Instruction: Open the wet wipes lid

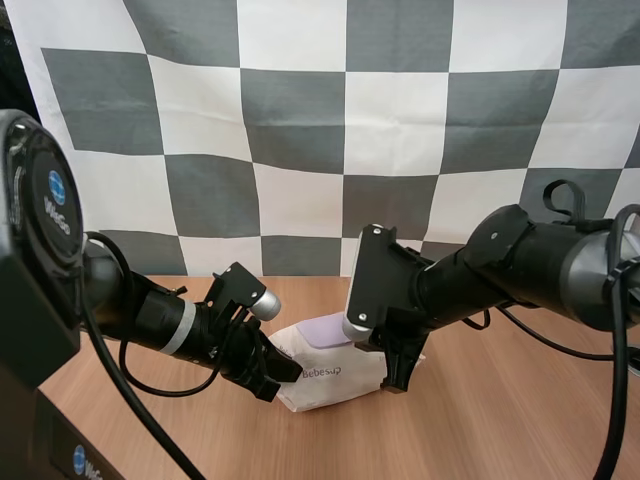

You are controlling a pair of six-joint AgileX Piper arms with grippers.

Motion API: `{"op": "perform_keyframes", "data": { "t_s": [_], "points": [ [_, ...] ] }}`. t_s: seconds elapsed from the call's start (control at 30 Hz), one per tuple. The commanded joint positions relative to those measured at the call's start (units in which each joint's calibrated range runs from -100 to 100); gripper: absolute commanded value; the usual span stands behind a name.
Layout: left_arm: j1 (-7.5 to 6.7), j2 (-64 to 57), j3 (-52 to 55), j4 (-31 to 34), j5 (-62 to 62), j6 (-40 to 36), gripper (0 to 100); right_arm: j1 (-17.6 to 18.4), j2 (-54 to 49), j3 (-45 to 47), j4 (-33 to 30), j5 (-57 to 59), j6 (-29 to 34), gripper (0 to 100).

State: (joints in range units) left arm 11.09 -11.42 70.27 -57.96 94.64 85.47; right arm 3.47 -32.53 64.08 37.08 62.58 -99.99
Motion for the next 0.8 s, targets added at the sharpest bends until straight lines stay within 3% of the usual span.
{"op": "perform_keyframes", "data": {
  "t_s": [0.0,0.37,0.43,0.5,0.77],
  "points": [
    [-0.02,-0.01,0.07,0.01,0.03,-0.02,0,0.02,0.96,-0.04,1.73,0.15,-0.01,55],
    [-0.02,-0.01,0.07,0.01,0.03,-0.02,0,0.18,6.23,-0.04,3.25,-1.74,-0.01,55],
    [-0.02,-0.01,0.07,0.01,0.03,-0.02,0,0.25,6.4,-0.04,3.13,-1.74,-0.01,62],
    [-0.02,-0.01,0.07,0.15,-0.14,-0.02,0,0.34,6.4,-0.04,2.64,-2.19,-0.01,68],
    [-0.02,-0.01,0.07,0.95,-0.64,-0.83,0,0.34,6.4,-0.04,-3.59,-4.2,-0.01,67]
  ]
}}
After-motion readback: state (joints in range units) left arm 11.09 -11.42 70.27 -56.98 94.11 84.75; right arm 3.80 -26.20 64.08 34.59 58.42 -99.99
